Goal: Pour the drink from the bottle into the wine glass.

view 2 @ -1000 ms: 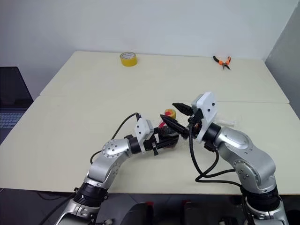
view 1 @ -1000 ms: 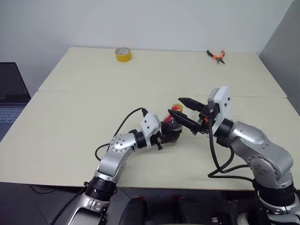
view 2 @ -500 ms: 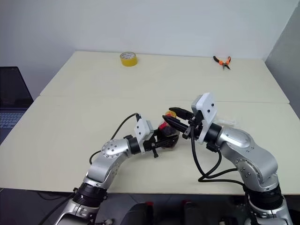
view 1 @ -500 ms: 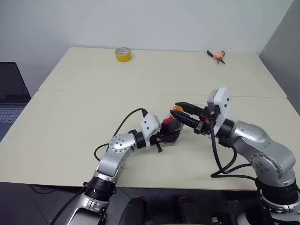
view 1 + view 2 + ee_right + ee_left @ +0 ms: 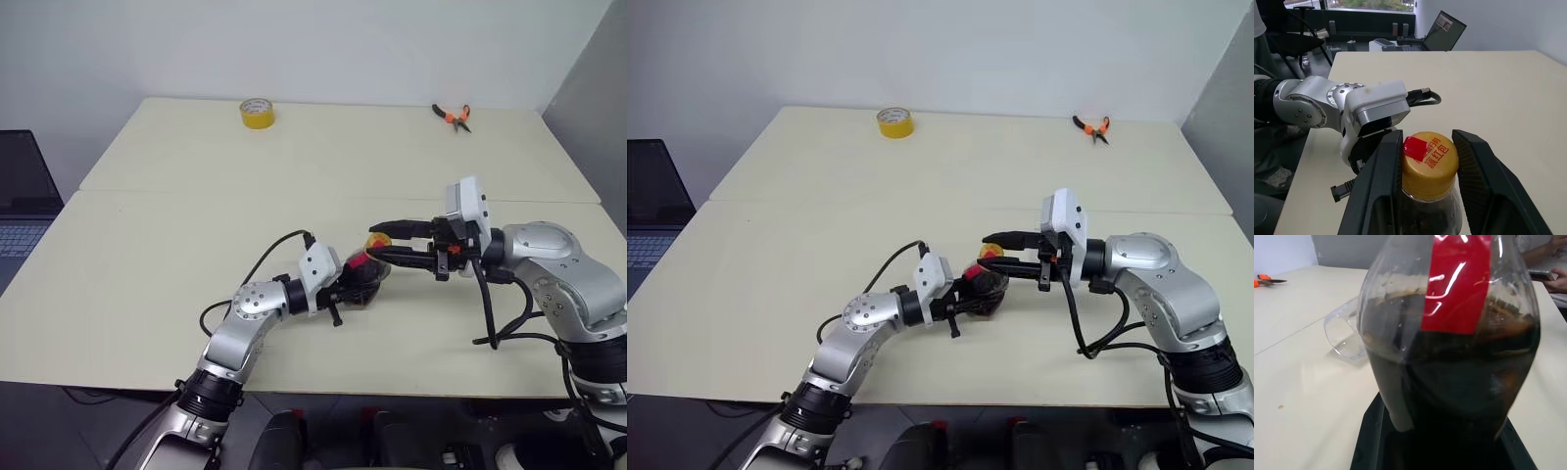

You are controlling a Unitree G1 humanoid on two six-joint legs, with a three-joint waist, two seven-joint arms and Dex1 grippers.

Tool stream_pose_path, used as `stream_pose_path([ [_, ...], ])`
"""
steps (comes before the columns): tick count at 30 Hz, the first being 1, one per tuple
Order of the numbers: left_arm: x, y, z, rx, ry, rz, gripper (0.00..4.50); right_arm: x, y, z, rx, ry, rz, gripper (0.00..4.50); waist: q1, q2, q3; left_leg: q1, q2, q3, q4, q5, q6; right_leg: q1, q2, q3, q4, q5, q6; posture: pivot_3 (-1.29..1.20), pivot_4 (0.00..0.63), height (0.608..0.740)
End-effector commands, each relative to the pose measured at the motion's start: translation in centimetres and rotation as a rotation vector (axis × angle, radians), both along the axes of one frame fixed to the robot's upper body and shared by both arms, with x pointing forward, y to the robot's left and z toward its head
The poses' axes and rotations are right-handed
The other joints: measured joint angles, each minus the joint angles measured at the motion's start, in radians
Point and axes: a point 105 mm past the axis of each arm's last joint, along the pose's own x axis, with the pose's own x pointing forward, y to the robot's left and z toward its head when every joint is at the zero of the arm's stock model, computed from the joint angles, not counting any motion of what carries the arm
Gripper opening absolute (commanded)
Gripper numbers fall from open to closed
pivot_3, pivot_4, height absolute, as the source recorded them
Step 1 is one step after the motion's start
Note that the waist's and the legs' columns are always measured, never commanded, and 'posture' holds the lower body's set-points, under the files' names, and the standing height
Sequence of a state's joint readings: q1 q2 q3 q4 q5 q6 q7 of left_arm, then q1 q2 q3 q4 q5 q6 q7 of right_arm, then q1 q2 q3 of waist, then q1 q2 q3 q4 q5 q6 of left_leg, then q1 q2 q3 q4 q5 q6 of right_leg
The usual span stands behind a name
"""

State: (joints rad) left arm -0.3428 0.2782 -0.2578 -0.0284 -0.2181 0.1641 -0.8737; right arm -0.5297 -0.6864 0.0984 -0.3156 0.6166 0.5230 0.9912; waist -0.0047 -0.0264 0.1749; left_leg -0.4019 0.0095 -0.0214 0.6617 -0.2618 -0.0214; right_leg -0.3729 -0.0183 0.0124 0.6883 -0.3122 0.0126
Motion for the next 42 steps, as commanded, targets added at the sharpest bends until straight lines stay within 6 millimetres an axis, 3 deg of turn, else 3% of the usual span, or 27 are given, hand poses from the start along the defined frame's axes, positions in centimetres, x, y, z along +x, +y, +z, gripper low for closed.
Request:
stream_pose_path([
  [1,-0.1,-0.2,2.4,-0.065,-0.079,0.002,0.77,-0.4,-0.3,0.2,0.006,-0.007,-0.051,1.98,0.002,0.000,0.000,0.000,0.000,0.000,0.000,0.000,0.000,0.000,0.000,0.000,0.000,0.000,0.000,0.00,0.150,0.740],
  [8,0.6,0.0,2.6,-0.080,-0.086,0.044,0.75,-2.0,-0.5,1.2,0.157,0.019,-0.194,4.34,0.003,0.000,0.000,0.000,0.000,-0.001,0.000,0.000,0.000,0.000,0.000,-0.001,0.000,0.000,0.000,0.00,0.150,0.740],
  [12,1.1,0.0,2.7,-0.086,-0.091,0.068,0.75,-3.0,-0.1,1.5,0.246,0.021,-0.316,4.37,0.003,0.000,0.000,-0.001,0.000,-0.001,0.000,0.000,0.000,0.000,0.000,-0.001,0.000,0.000,0.000,0.00,0.150,0.740],
  [16,1.6,-0.1,2.5,-0.083,-0.100,0.095,0.75,-1.9,0.1,1.6,0.300,-0.009,-0.522,4.37,0.001,0.000,0.000,0.000,0.000,-0.001,0.000,0.000,0.000,0.000,0.000,0.000,0.001,0.000,0.000,0.00,0.150,0.740],
  [20,2.0,-0.3,2.5,-0.084,-0.110,0.110,0.74,-1.2,0.6,1.8,0.337,-0.019,-0.613,4.37,0.000,0.000,0.000,0.000,0.000,-0.001,-0.001,0.000,0.000,-0.001,0.000,0.000,0.001,0.000,0.000,0.00,0.150,0.740],
  [36,2.1,-0.7,2.4,-0.079,-0.113,0.103,0.74,-0.5,2.3,2.0,0.376,0.003,-0.665,4.37,-0.001,0.000,0.000,0.000,0.000,-0.001,-0.001,0.000,0.000,-0.001,0.000,0.000,0.000,0.000,0.000,0.00,0.150,0.740],
  [42,2.2,-0.7,2.4,-0.078,-0.112,0.106,0.74,-0.6,2.6,1.1,0.338,0.022,-0.653,4.37,-0.001,0.000,0.000,0.000,0.000,-0.001,-0.001,0.000,0.000,-0.001,0.000,0.000,0.001,0.000,0.000,0.00,0.150,0.740],
])
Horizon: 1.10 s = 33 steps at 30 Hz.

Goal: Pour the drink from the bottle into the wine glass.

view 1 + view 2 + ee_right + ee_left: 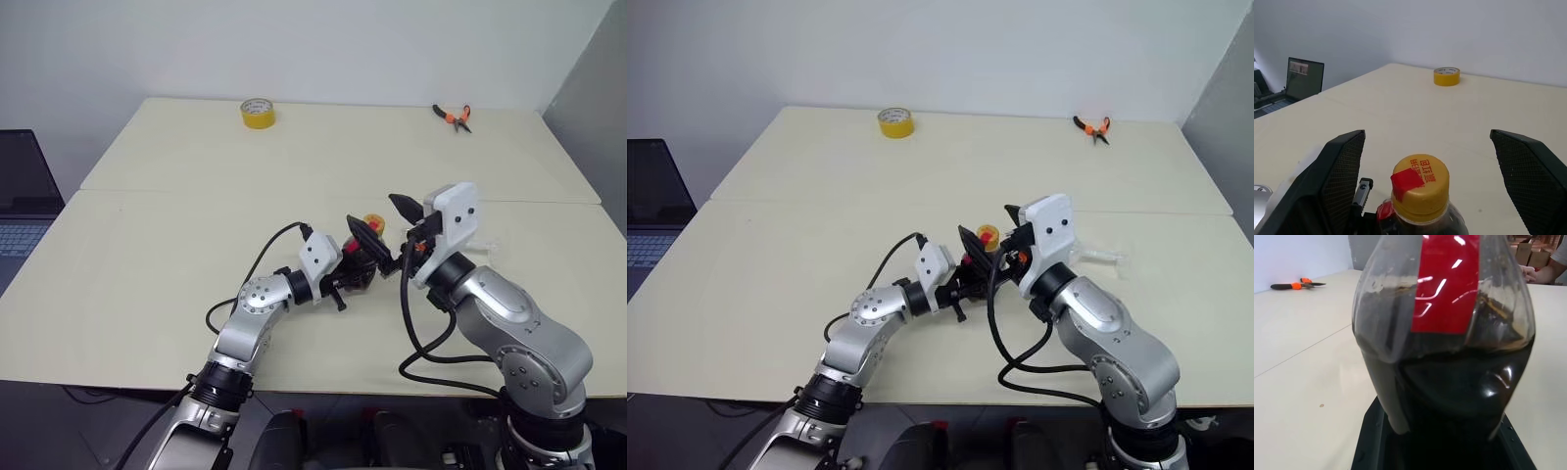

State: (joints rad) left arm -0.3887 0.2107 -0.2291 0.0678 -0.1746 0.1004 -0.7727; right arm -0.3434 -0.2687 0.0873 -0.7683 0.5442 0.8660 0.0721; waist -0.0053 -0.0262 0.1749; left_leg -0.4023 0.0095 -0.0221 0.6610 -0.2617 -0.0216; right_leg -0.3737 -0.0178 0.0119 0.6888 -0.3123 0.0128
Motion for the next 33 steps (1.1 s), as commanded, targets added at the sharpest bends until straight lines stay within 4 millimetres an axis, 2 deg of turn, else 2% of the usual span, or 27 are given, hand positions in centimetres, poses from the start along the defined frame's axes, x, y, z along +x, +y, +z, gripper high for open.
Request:
stream_pose_path([
  [1,0.0,-0.5,1.9,-0.028,-0.076,-0.015,0.74,-0.5,0.5,0.2,-0.015,-0.019,0.025,4.37,0.000,0.000,0.000,0.000,0.000,0.000,0.000,0.000,0.000,0.000,0.000,0.000,0.000,0.000,0.000,0.00,0.150,0.740],
  [5,0.0,-0.5,1.9,-0.029,-0.077,-0.017,0.74,-0.5,0.5,0.0,-0.026,-0.014,0.025,4.37,0.000,0.000,0.000,0.000,0.000,0.000,0.000,0.000,0.000,0.000,0.000,0.000,0.000,0.000,0.000,0.00,0.150,0.740],
  [7,-0.1,-0.5,1.9,-0.029,-0.076,-0.017,0.74,-0.4,0.5,0.0,-0.021,-0.013,0.017,3.98,0.000,0.000,0.000,0.000,0.000,0.000,0.000,0.000,0.000,0.000,0.000,0.000,0.000,0.000,0.000,0.00,0.150,0.740],
  [9,-0.1,-0.5,1.9,-0.029,-0.076,-0.017,0.74,-0.3,0.4,0.1,-0.010,-0.014,0.010,3.44,0.000,0.000,0.000,0.000,0.000,0.000,0.000,0.000,0.000,0.000,0.000,0.000,0.000,0.000,0.000,0.00,0.150,0.740],
  [15,-0.1,-0.4,1.9,-0.025,-0.077,-0.017,0.74,-0.3,0.2,0.0,-0.020,-0.015,0.013,1.27,0.000,0.000,0.000,0.000,0.000,0.000,0.000,0.000,0.000,0.000,0.000,0.000,0.000,0.000,0.000,0.00,0.150,0.740],
  [22,-0.2,-0.4,1.8,-0.026,-0.073,-0.018,0.72,-0.1,-0.1,-0.2,-0.042,-0.021,0.040,1.24,0.000,0.000,0.000,0.000,0.000,0.000,0.000,0.000,0.000,0.000,0.000,0.000,0.000,0.000,0.000,0.00,0.150,0.740],
  [26,-0.3,-0.3,1.8,-0.028,-0.068,-0.020,0.72,0.2,-0.2,-0.3,-0.087,-0.053,0.149,1.24,0.000,0.000,0.000,0.000,0.000,0.000,0.000,0.000,0.000,0.000,0.000,0.000,0.000,0.000,0.000,0.00,0.150,0.740],
  [33,-1.1,-0.5,1.9,-0.025,-0.079,-0.049,0.69,3.0,-2.2,0.3,-0.194,-0.118,0.345,1.24,-0.003,0.000,0.000,0.000,0.000,0.000,0.000,0.000,0.000,0.000,0.000,0.000,-0.001,0.000,0.000,0.00,0.150,0.740],
])
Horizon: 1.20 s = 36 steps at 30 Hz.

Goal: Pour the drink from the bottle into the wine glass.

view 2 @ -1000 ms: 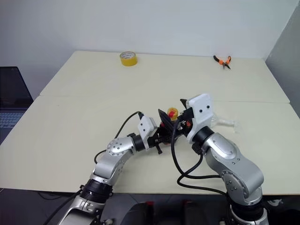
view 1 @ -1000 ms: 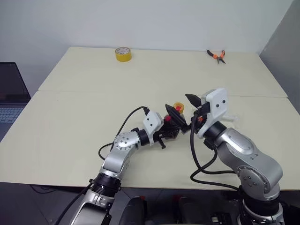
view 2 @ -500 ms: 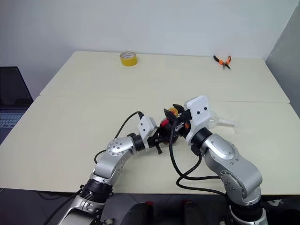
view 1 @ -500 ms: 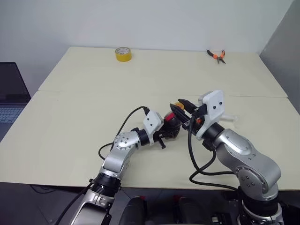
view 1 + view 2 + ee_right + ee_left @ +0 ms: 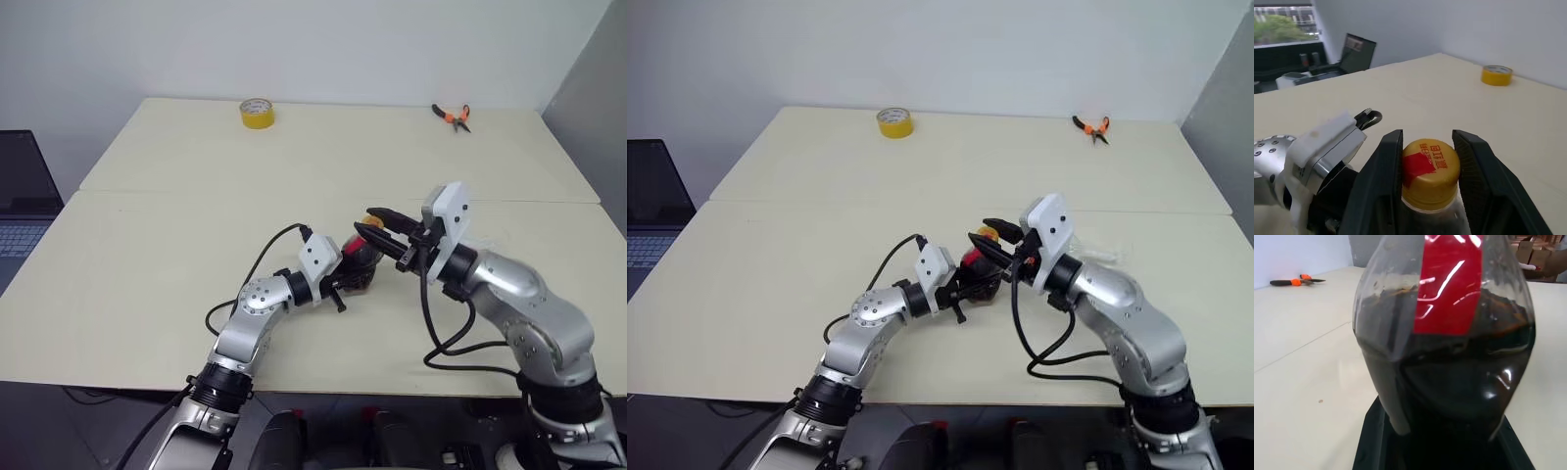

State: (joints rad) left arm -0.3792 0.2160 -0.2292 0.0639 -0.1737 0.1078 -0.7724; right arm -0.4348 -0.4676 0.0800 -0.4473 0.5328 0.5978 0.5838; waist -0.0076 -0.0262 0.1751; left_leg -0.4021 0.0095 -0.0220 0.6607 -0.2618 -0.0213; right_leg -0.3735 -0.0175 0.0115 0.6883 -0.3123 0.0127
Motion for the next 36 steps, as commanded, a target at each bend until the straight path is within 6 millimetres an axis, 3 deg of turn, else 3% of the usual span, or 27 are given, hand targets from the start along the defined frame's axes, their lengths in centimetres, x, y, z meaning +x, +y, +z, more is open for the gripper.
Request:
stream_pose_path([
  [1,-1.1,-0.7,2.2,-0.031,-0.093,-0.057,0.69,1.6,-1.7,1.2,-0.043,-0.063,0.031,1.24,-0.001,0.000,0.000,0.000,0.000,0.000,0.000,0.000,0.000,0.000,0.000,0.000,0.000,0.000,0.000,0.00,0.150,0.740],
  [11,-1.3,-0.8,2.3,-0.030,-0.099,-0.055,0.68,2.6,-2.5,0.5,-0.102,-0.017,0.124,1.24,0.002,0.000,0.000,0.000,0.000,0.000,0.000,0.000,0.000,0.000,-0.001,0.000,0.000,0.000,0.000,0.00,0.150,0.740],
  [15,-1.3,-0.8,2.4,-0.033,-0.097,-0.053,0.68,1.8,-2.3,0.8,-0.078,-0.032,0.115,2.63,0.002,0.000,0.000,0.000,0.000,0.000,0.000,0.000,0.000,0.000,-0.001,0.000,0.000,0.000,0.000,0.00,0.150,0.740],
  [20,-1.2,-0.9,2.5,-0.042,-0.092,-0.051,0.67,-0.5,-2.4,2.3,-0.030,-0.071,0.096,4.47,0.006,0.001,0.001,-0.001,0.000,0.000,0.001,0.000,0.000,0.000,-0.001,0.000,0.000,0.000,0.000,0.00,0.150,0.740],
  [26,-1.3,-1.1,2.4,-0.043,-0.085,-0.058,0.67,-3.4,-1.7,2.8,0.007,-0.075,0.053,4.50,0.005,0.001,0.001,-0.001,0.000,-0.001,0.001,0.000,0.000,0.000,-0.001,-0.001,0.000,0.000,0.000,0.00,0.150,0.740],
  [32,-1.2,-1.4,2.4,-0.046,-0.084,-0.069,0.67,-2.7,0.2,2.6,0.101,-0.083,-0.076,4.50,0.001,0.001,0.001,0.000,0.000,0.000,0.000,0.000,0.000,0.000,0.000,0.000,0.001,0.000,0.000,0.00,0.150,0.740],
  [36,-1.2,-1.5,2.4,-0.045,-0.086,-0.074,0.67,-2.0,0.4,2.1,0.091,-0.078,-0.117,4.50,0.003,0.001,0.001,-0.001,-0.001,0.000,0.000,0.000,0.000,0.000,-0.001,0.000,0.000,0.000,0.000,0.00,0.150,0.740],
])
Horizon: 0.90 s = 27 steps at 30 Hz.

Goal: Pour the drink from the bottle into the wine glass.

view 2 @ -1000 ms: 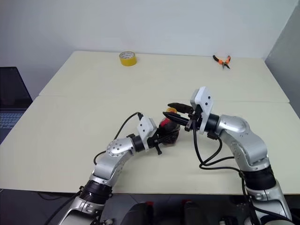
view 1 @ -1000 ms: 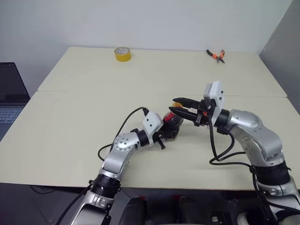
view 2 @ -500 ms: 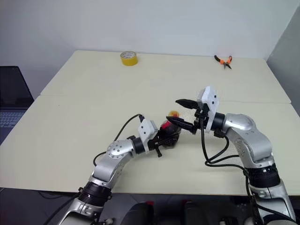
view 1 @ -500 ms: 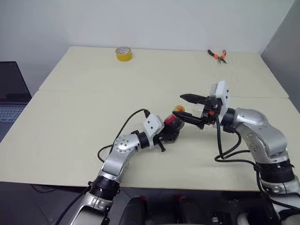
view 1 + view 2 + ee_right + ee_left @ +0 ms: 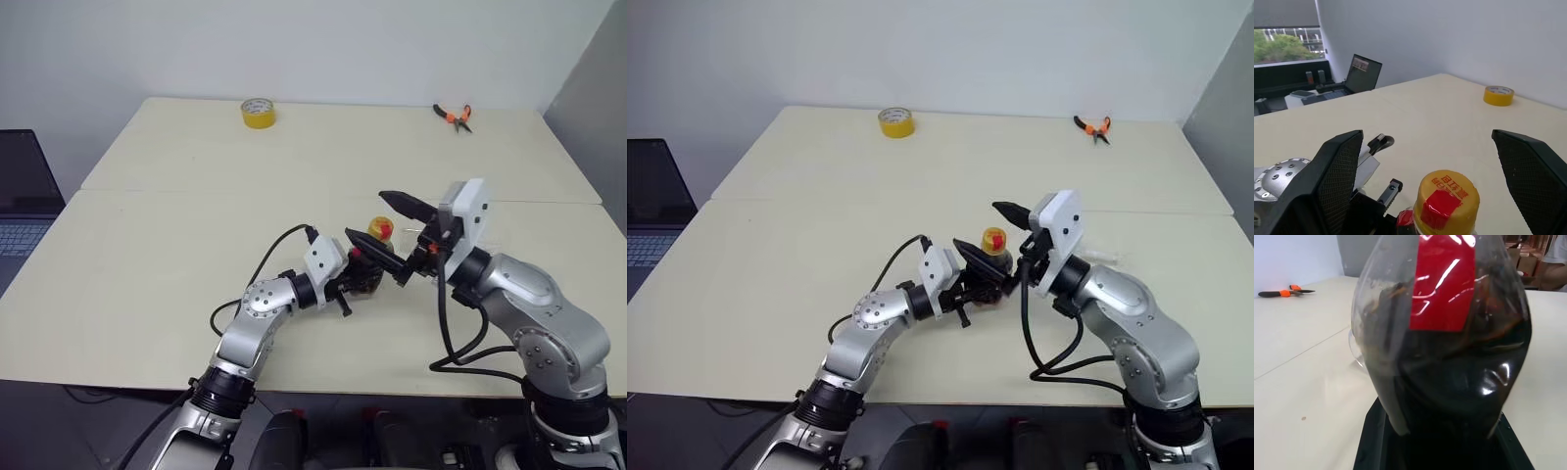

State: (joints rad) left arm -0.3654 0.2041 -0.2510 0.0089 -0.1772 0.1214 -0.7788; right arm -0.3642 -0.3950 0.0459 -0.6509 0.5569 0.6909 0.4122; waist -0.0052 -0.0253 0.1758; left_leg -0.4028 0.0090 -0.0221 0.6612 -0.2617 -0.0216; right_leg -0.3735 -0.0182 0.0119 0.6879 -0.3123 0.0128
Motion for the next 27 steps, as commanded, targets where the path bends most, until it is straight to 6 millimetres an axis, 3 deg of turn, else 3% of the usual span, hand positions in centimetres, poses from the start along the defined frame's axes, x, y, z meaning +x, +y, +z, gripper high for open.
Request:
stream_pose_path([
  [1,-0.3,-0.5,1.7,-0.031,-0.069,-0.033,0.67,0.1,0.0,0.6,-0.003,-0.045,-0.034,4.50,0.000,0.000,0.000,0.000,0.000,0.000,0.000,0.000,0.000,0.000,0.000,0.000,0.000,0.000,0.000,0.00,0.150,0.740],
  [14,-0.2,-0.4,1.7,-0.028,-0.070,-0.027,0.67,1.4,-3.0,0.3,0.020,-0.007,-0.167,4.50,0.000,0.000,0.000,0.000,0.000,0.000,0.000,0.000,0.000,0.000,0.000,0.000,0.000,0.000,0.000,0.00,0.150,0.740],
  [21,-0.1,-0.2,1.6,-0.025,-0.069,-0.021,0.67,0.8,-5.5,-0.5,-0.002,0.037,-0.212,4.50,0.001,0.000,0.000,0.000,0.000,0.000,0.000,0.000,0.000,0.000,0.000,0.000,0.000,0.000,0.000,0.00,0.150,0.740],
  [27,-0.1,-0.1,1.5,-0.024,-0.071,-0.021,0.66,-0.2,-6.4,-0.8,-0.010,0.063,-0.197,4.50,0.002,0.000,0.000,0.000,0.000,0.000,0.000,0.000,0.000,0.000,0.000,0.000,0.000,0.000,0.000,0.00,0.150,0.740],
])
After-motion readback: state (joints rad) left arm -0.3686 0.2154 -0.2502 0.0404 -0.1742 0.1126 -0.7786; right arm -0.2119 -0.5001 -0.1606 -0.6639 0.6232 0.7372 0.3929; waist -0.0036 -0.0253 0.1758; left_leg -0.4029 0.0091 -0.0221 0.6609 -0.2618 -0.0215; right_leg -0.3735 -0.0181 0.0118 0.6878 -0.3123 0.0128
